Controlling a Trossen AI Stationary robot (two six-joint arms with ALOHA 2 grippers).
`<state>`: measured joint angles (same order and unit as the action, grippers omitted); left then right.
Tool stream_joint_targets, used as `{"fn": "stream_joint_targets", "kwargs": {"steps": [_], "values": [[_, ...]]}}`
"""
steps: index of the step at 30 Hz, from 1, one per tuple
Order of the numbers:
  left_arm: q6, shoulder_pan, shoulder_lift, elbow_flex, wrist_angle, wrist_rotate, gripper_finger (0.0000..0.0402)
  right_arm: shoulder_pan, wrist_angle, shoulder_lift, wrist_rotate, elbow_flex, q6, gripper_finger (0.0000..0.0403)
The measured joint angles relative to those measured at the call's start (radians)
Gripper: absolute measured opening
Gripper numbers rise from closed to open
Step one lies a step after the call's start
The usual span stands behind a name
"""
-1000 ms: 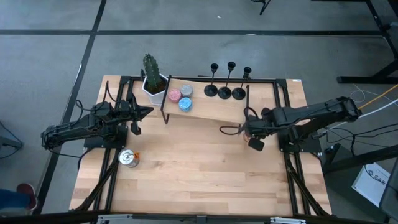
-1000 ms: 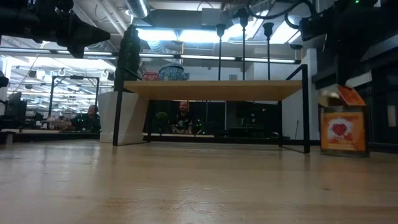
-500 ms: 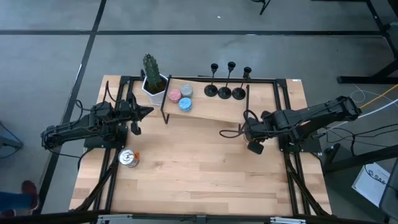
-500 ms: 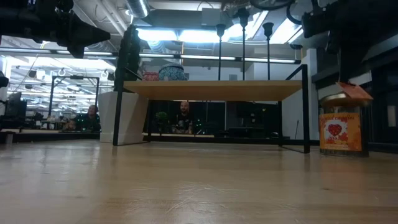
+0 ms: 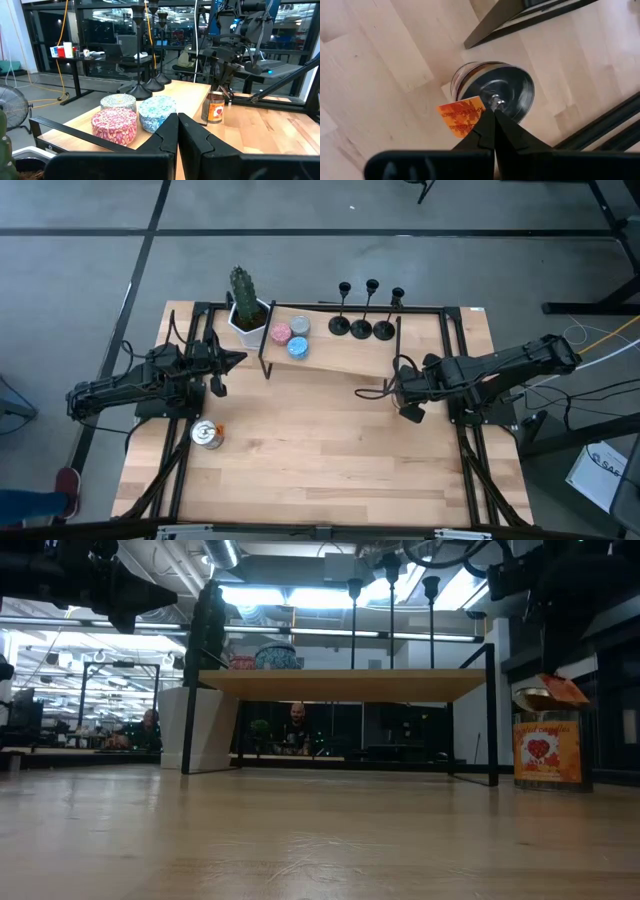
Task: Pick & Place candle stick holders
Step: Put the top silver scented candle on the shelf
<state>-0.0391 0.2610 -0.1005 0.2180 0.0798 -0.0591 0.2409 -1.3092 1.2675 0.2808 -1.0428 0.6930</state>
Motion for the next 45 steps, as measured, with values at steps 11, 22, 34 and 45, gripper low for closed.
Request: {"fn": "stream_joint_targets", "kwargs": {"steps": [11,22,34,45], "values": [[0.0,0.0,0.0,0.0,0.0,0.0,0.0006,0.0,0.009,0.012,-0.023,0.0,0.002,0.0],[0.0,0.0,0.0,0.0,0.0,0.0,0.0006,0.0,0.008,0.075,-0.059,0.0,-0.005,0.0],[0.0,0.0,0.0,0.0,0.0,0.0,0.0006,0.0,-0.034,0.082,-0.06,0.0,-0.005,0.0001],[0.0,0.0,0.0,0.0,0.0,0.0,0.0006,0.0,-0.044,0.082,-0.075,0.0,0.0,0.0004]]}}
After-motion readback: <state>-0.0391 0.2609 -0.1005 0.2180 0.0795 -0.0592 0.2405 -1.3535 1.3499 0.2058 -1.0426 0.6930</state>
